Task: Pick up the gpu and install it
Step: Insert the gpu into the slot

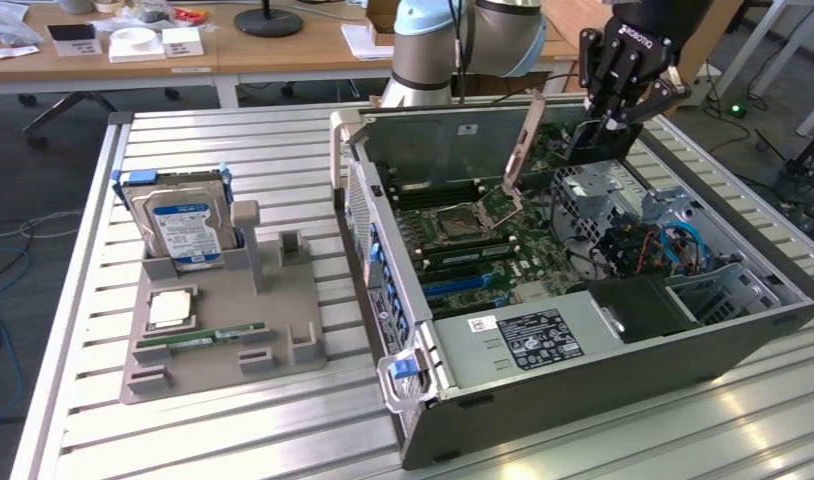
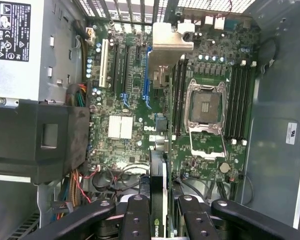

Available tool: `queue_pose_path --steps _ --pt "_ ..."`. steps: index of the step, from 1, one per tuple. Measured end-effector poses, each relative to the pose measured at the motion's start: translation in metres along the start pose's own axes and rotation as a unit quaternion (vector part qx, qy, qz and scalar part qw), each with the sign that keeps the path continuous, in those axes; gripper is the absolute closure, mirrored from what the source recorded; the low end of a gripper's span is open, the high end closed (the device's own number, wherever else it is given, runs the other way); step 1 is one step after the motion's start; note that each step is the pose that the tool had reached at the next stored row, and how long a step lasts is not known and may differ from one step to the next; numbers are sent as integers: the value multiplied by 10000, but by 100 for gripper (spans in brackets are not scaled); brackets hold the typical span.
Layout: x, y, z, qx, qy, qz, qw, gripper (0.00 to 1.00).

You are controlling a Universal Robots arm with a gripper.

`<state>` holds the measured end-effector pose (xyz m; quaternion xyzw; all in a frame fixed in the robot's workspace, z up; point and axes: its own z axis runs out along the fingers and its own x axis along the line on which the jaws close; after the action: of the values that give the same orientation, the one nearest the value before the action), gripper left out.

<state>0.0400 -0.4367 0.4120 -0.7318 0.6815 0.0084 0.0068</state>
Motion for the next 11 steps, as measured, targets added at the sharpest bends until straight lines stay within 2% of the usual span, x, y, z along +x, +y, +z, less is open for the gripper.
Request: queue_pose_path --steps 5,11 --pt "1 0 2 0 1 1 10000 74" --pt "2 12 100 0 0 1 10000 74"
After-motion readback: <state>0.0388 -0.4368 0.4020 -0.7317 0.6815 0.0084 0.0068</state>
